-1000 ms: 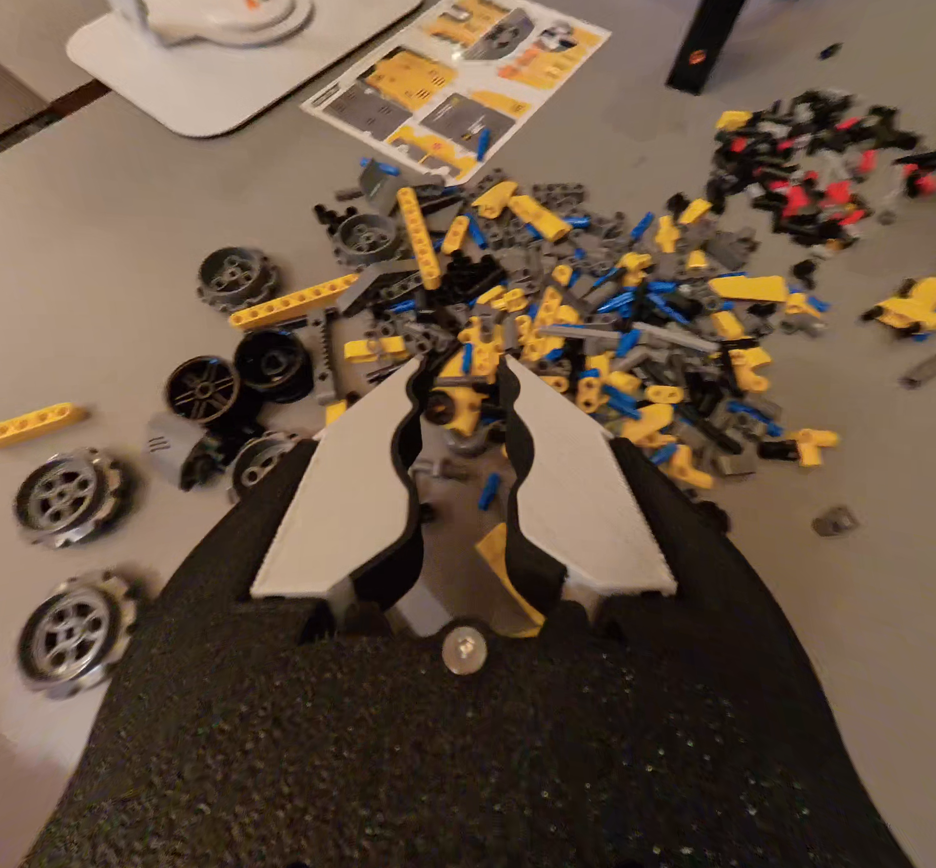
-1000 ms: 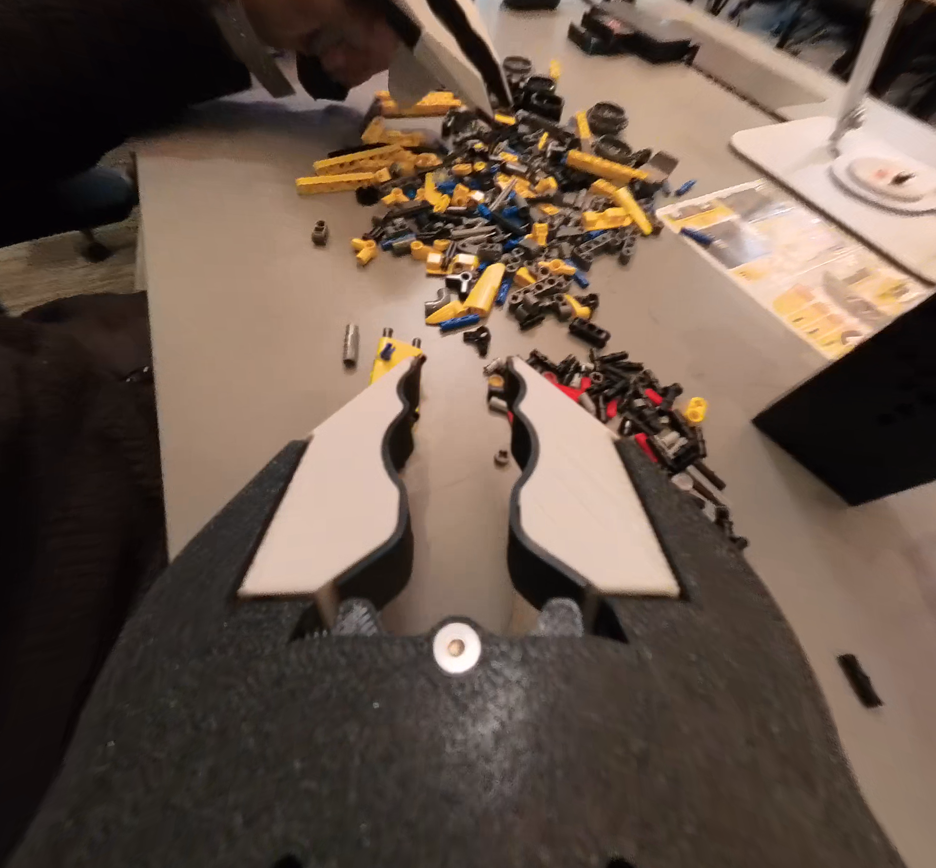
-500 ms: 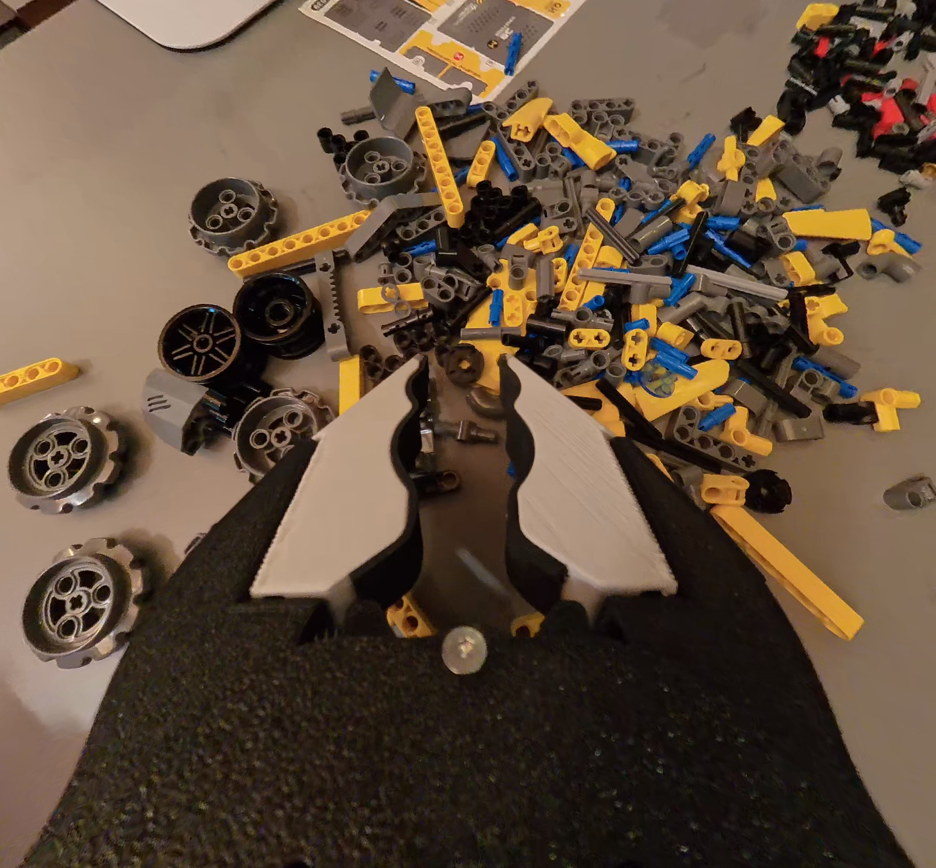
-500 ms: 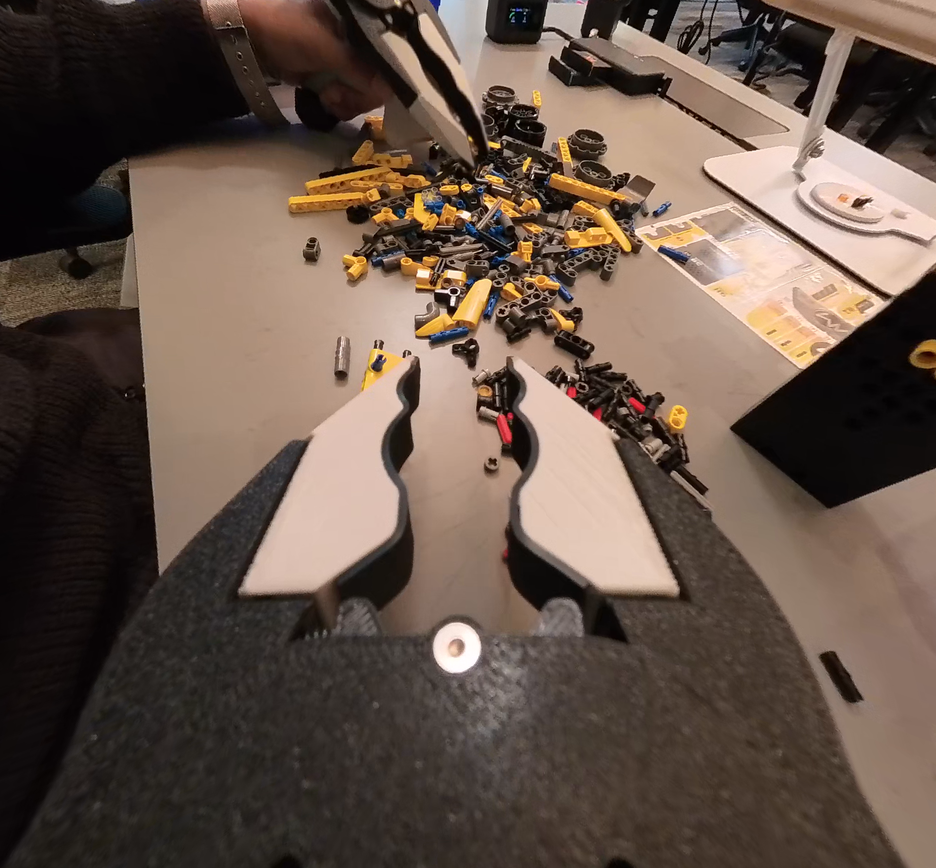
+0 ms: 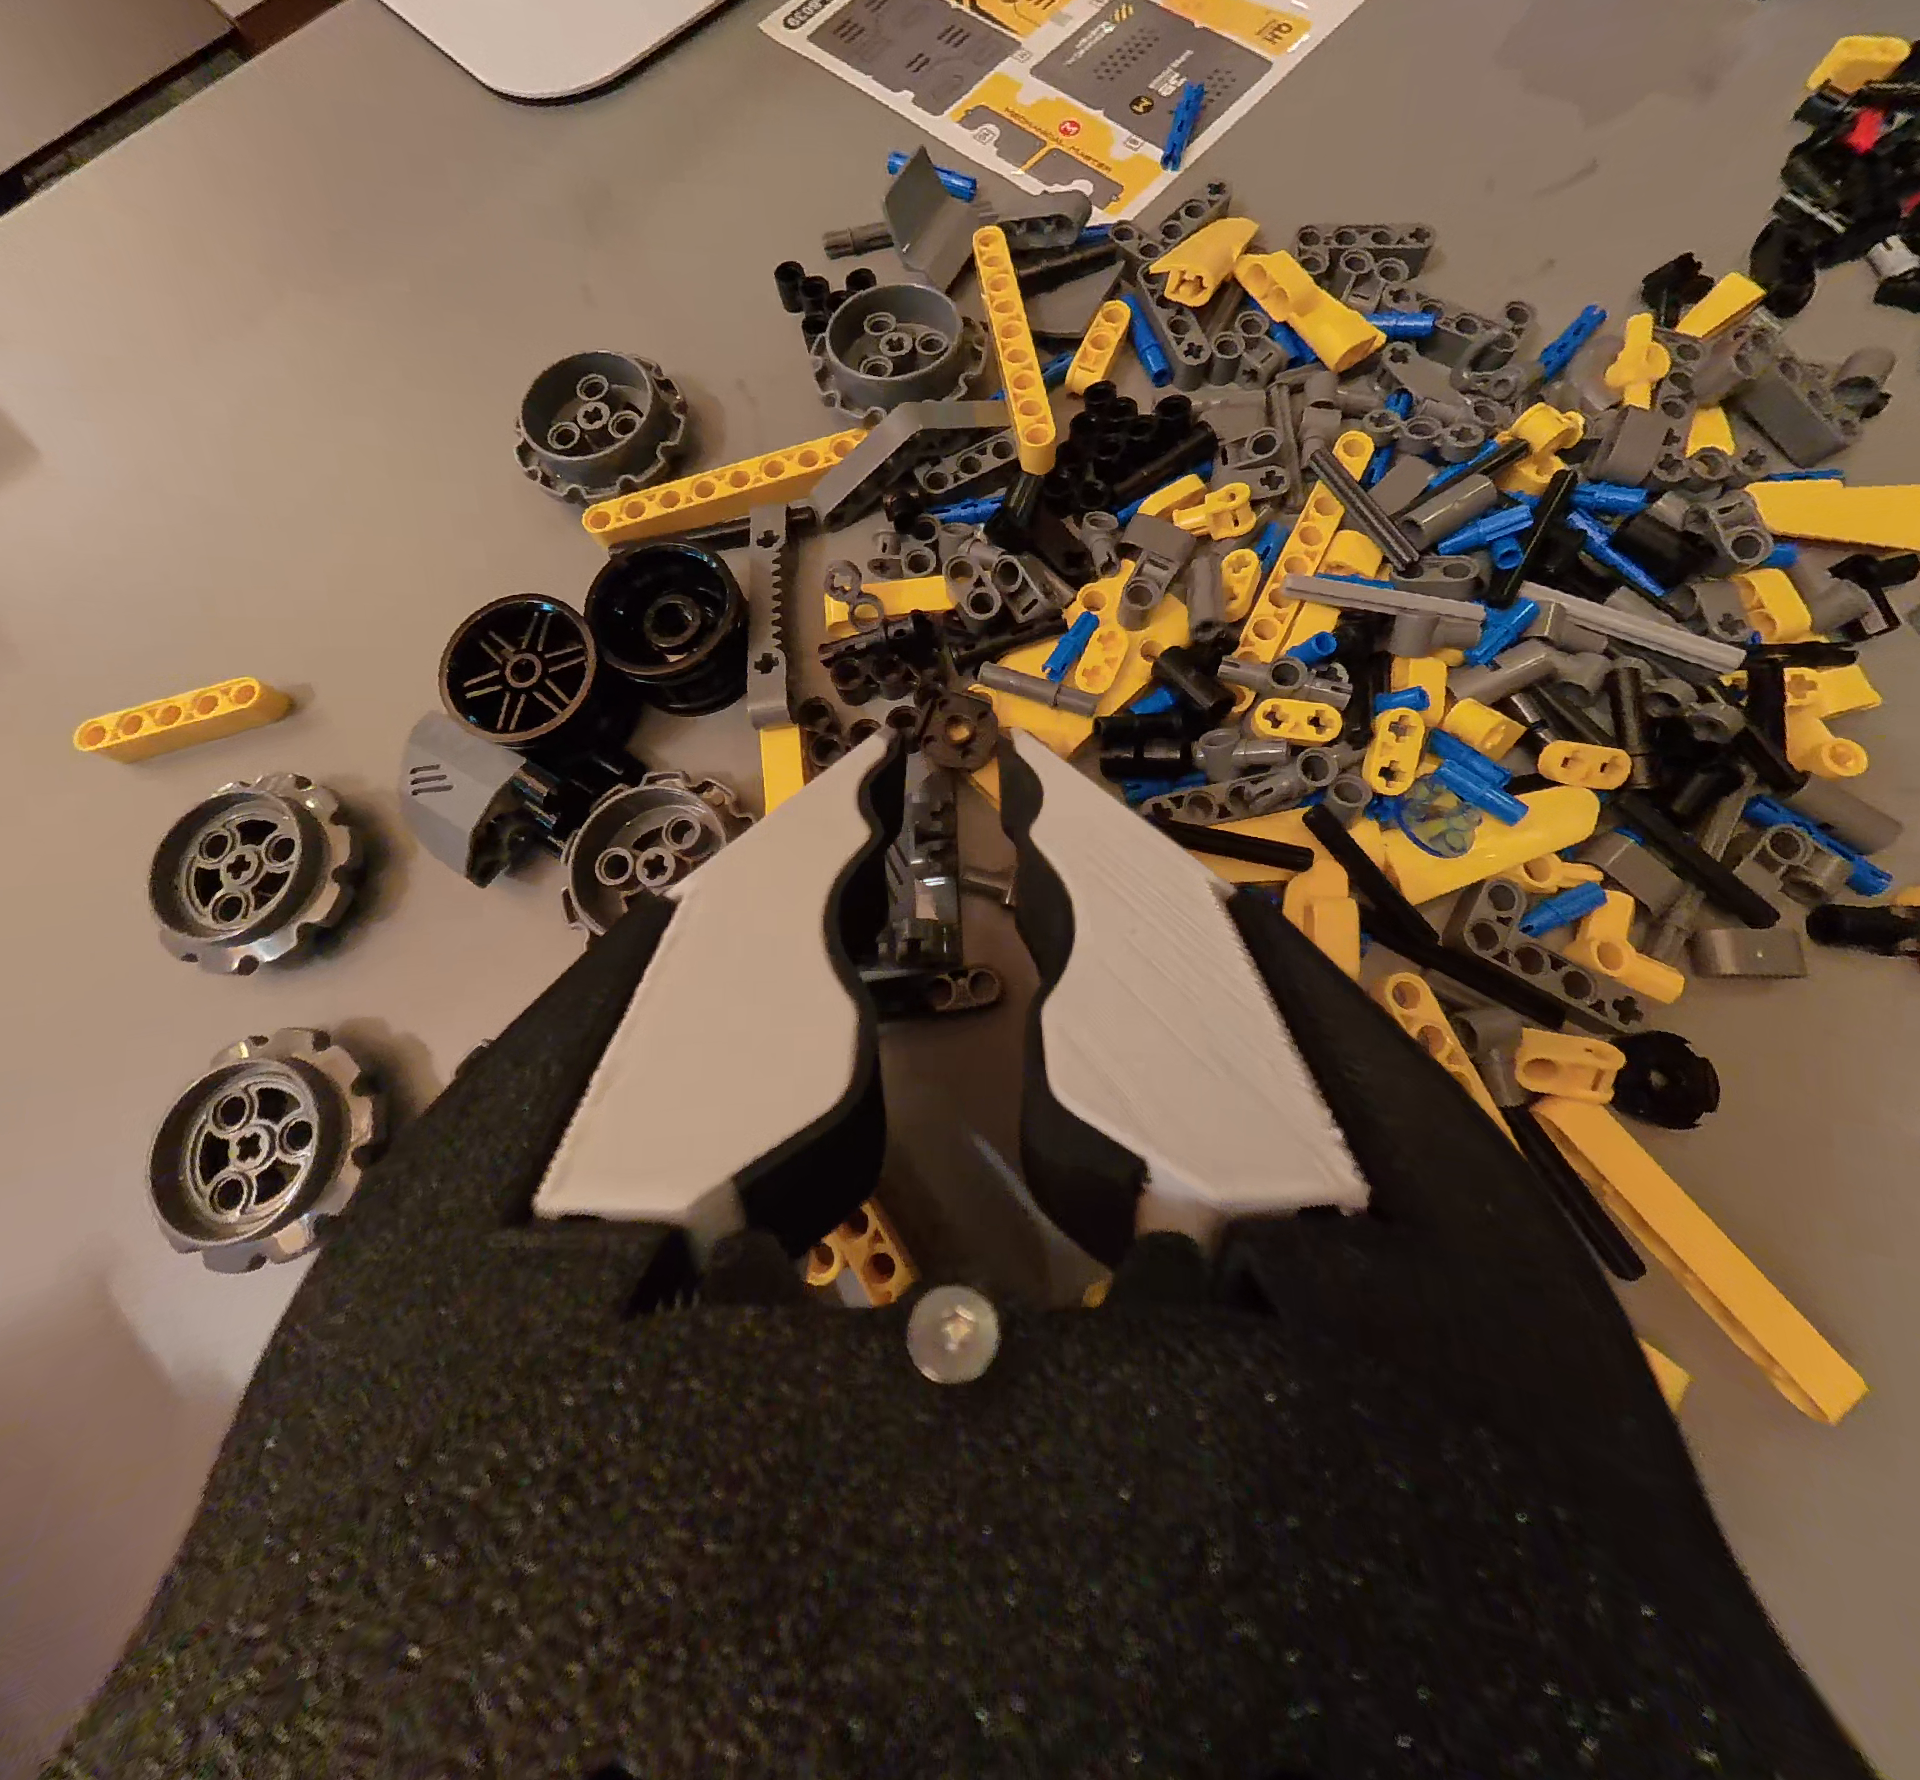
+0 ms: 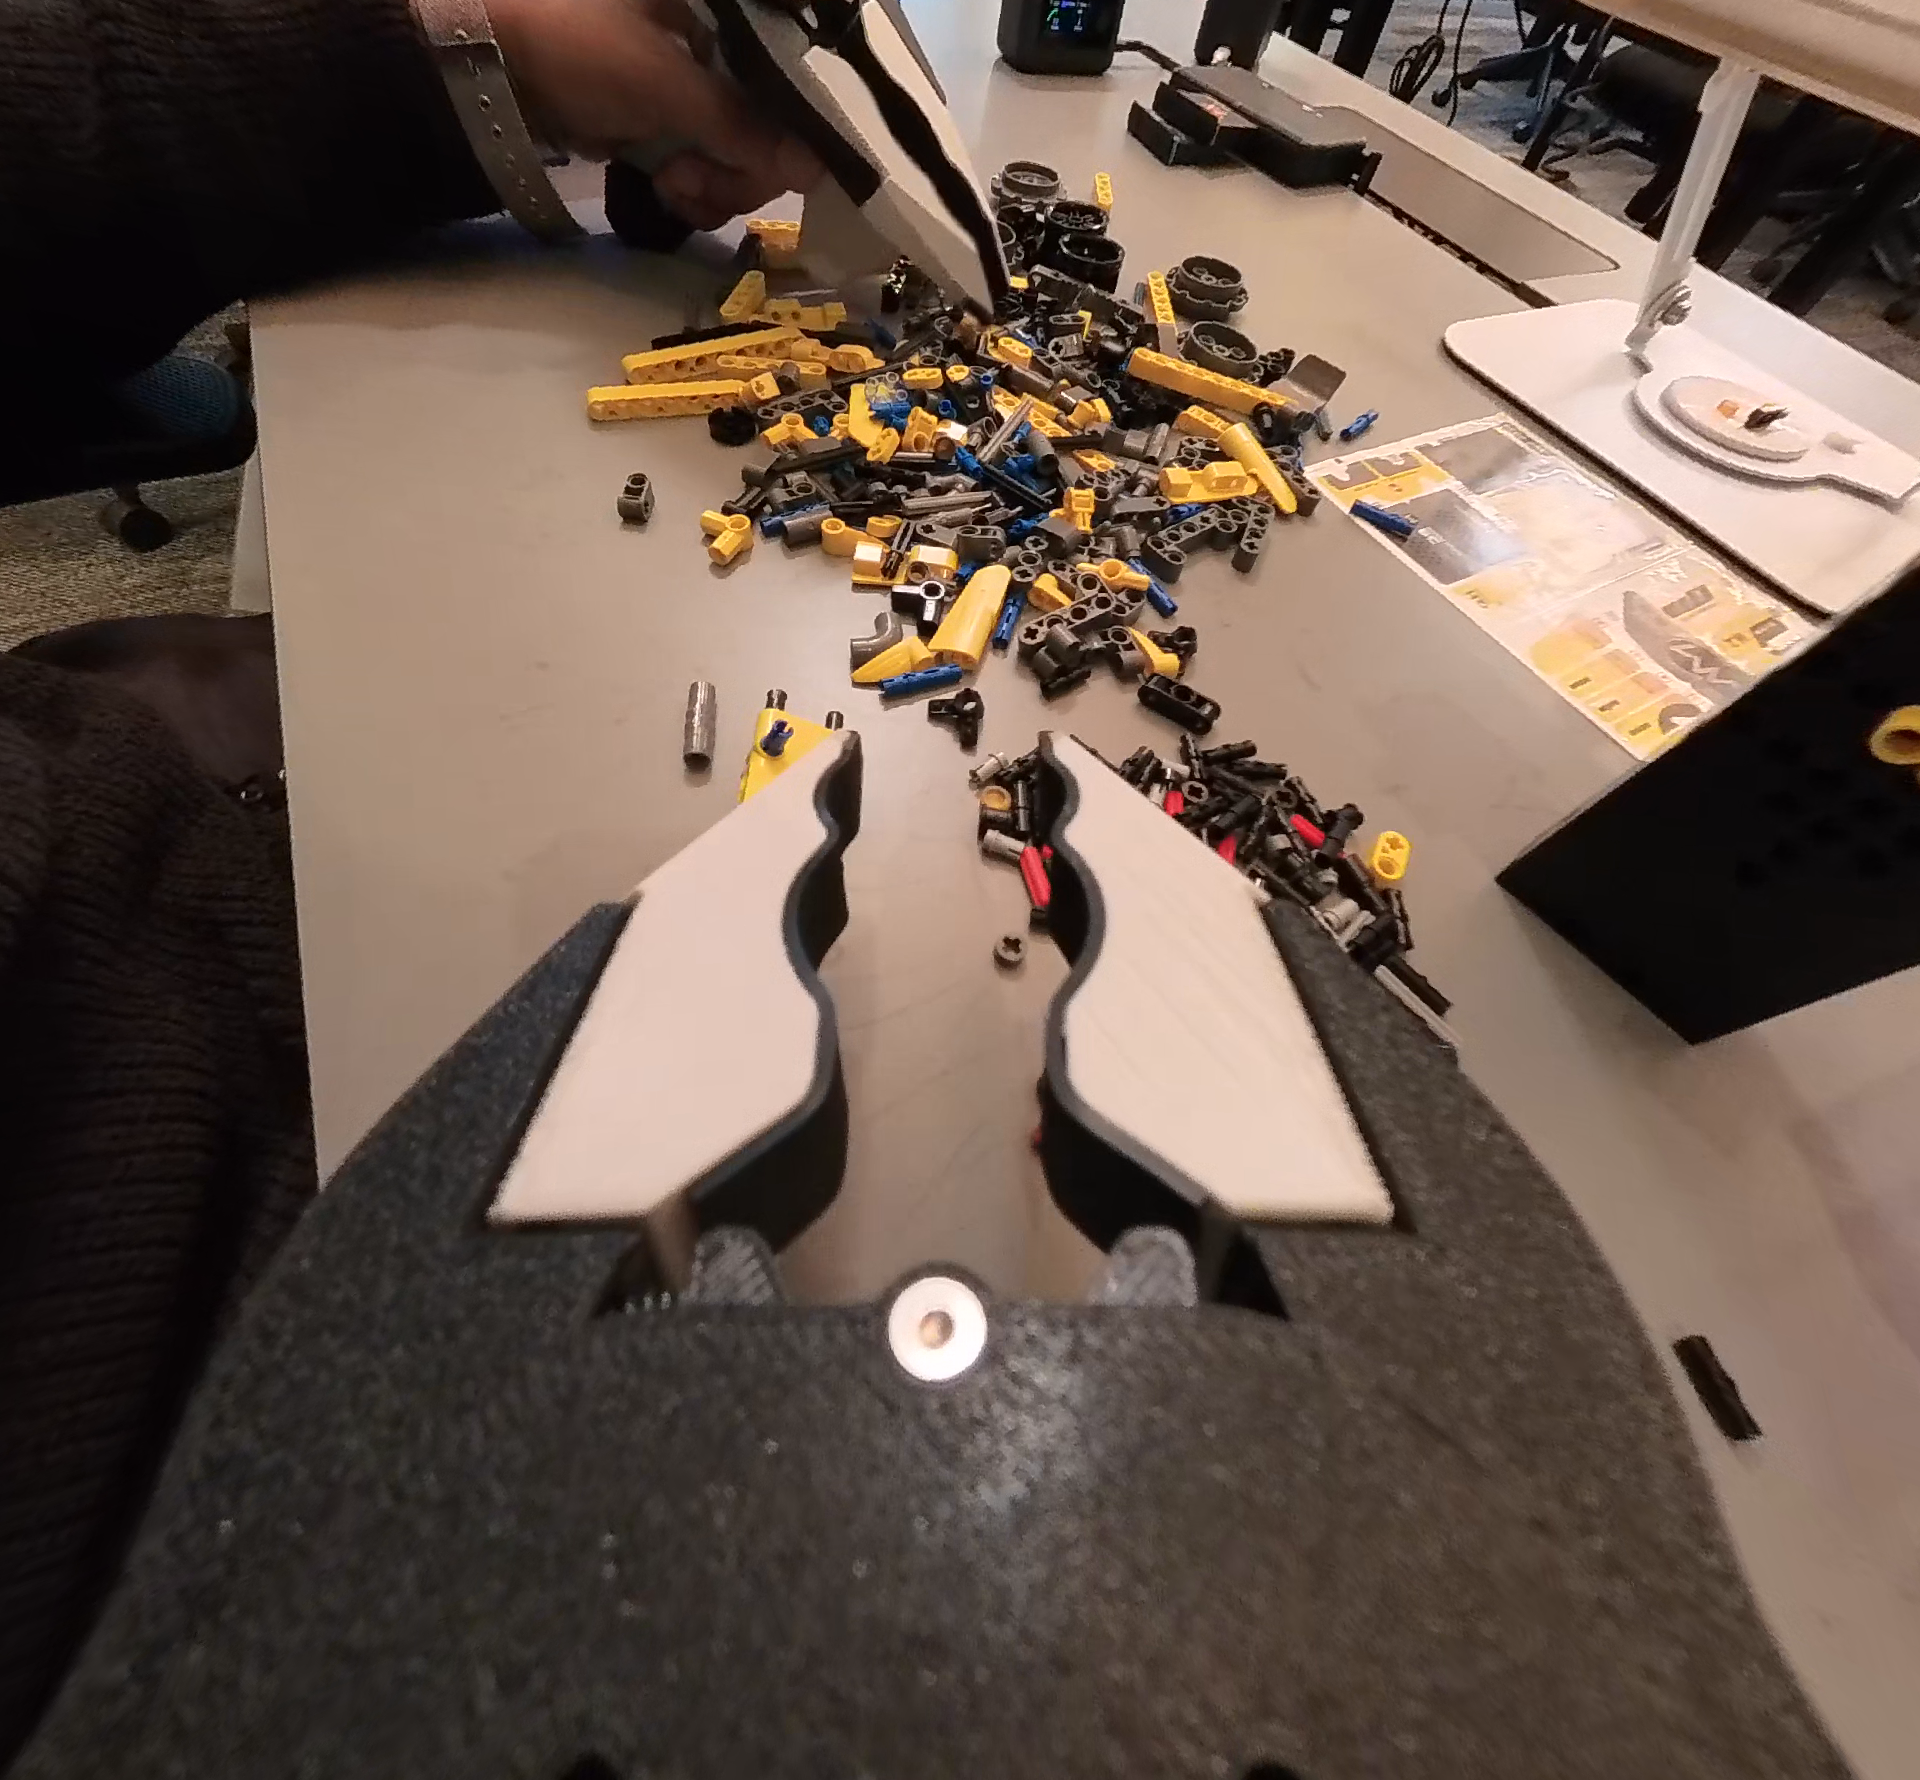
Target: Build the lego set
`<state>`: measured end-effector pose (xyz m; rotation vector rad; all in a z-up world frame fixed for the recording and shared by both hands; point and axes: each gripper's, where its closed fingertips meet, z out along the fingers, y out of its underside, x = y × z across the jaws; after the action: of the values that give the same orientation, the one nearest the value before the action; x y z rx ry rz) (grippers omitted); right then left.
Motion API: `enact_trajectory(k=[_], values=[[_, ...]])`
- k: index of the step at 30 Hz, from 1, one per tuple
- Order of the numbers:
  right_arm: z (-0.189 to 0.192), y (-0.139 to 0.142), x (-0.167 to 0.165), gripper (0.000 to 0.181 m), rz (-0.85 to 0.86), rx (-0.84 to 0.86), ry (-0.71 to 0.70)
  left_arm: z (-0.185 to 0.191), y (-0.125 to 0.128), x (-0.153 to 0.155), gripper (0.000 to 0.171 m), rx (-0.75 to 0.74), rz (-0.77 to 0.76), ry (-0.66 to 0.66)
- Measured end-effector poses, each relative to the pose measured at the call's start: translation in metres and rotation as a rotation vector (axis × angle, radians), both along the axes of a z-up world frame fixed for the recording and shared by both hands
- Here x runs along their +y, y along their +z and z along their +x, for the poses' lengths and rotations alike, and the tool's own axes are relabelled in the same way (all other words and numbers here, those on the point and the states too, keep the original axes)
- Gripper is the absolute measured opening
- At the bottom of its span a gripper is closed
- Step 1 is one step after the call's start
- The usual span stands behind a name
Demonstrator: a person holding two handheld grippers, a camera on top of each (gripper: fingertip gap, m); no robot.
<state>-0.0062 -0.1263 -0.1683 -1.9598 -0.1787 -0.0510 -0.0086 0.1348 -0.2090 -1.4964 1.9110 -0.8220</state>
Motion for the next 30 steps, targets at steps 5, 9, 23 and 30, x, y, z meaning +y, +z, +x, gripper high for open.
enact_trajectory(k=[5,9,23,30], values=[[0.000,-0.002,0.001,0.033,-0.012,0.005,0.002,-0.001,0.005,-0.003,0.013,-0.035,0.008,-0.017],[0.000,-0.001,0.000,0.033,-0.009,0.004,0.000,-0.002,0.006,-0.005,0.013,-0.036,-0.021,-0.029],[0.000,-0.002,0.001,0.034,-0.014,-0.011,-0.004,0.001,0.010,0.017,0.014,-0.061,-0.027,0.108],[-0.001,-0.002,0.000,0.034,-0.013,-0.031,-0.005,0.000,0.018,0.009,0.033,-0.118,0.001,0.061]])
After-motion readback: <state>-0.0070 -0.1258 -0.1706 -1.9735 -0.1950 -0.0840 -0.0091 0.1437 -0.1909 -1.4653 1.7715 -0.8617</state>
